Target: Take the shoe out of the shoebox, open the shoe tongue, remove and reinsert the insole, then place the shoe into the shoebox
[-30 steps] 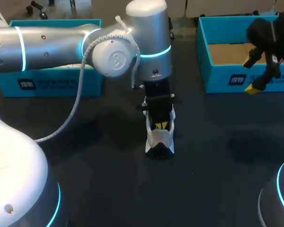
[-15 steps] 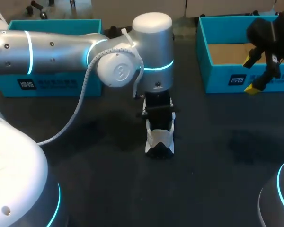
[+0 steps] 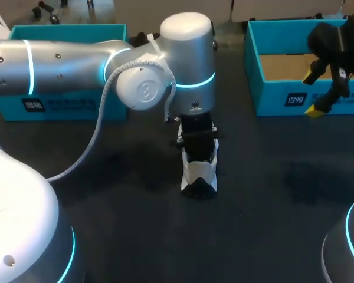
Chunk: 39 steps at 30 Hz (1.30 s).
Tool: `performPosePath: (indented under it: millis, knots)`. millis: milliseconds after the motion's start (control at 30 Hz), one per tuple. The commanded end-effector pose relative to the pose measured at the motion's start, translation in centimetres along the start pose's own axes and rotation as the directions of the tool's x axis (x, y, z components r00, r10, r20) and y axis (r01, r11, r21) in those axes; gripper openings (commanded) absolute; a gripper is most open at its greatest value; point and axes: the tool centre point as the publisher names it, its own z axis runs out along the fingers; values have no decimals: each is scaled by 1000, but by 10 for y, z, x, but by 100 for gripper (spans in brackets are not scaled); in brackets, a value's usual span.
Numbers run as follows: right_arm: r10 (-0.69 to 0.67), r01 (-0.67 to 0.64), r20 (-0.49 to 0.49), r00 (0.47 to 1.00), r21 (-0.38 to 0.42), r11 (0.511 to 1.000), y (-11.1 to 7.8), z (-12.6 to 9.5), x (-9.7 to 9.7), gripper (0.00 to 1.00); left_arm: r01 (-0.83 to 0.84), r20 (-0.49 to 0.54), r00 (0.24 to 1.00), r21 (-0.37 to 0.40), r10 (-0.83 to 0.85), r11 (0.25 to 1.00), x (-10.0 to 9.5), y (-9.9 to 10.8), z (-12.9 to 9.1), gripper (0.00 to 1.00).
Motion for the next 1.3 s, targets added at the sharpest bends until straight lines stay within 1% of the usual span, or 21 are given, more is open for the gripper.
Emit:
performPosePath:
  millis: [33,267,433,600,733,900,1033,1100,1167,1300]
  knots:
    - [1,-1,-2,1000,3,1000,1,1,-1,100,-1,-18,1000,-2,1,1000,-5,3,15,0]
    - [1,-1,-2,1000,3,1000,1,1,-1,100,-5,-39,999,-17,4,1000,0,5,28,0]
    - [1,-1,-2,1000,3,1000,1,1,-1,100,-4,-50,999,-24,3,1000,3,7,29,0]
    - [1,-1,-2,1000,3,1000,1,1,-1,100,-4,-26,1000,-58,3,998,6,8,12,0]
    - [1,-1,-2,1000,3,1000,1,1,-1,100,-2,9,1000,-95,3,996,1,11,4,0]
    - [1,-1,-2,1000,3,1000,1,1,-1,100,3,-7,1000,-128,-3,992,-4,18,11,0]
    - [1,-1,-2,1000,3,1000,1,1,-1,100,10,-23,1000,-152,-13,988,-4,24,21,0]
    - [1,-1,-2,1000,3,1000,1,1,-1,100,6,-26,1000,-167,-11,986,-3,26,22,0]
    - [1,-1,-2,1000,3,1000,1,1,-1,100,3,-19,1000,-178,-6,984,-2,26,16,0]
    - [1,-1,-2,1000,3,1000,1,1,-1,100,-6,-18,1000,-245,1,970,1,27,-3,0]
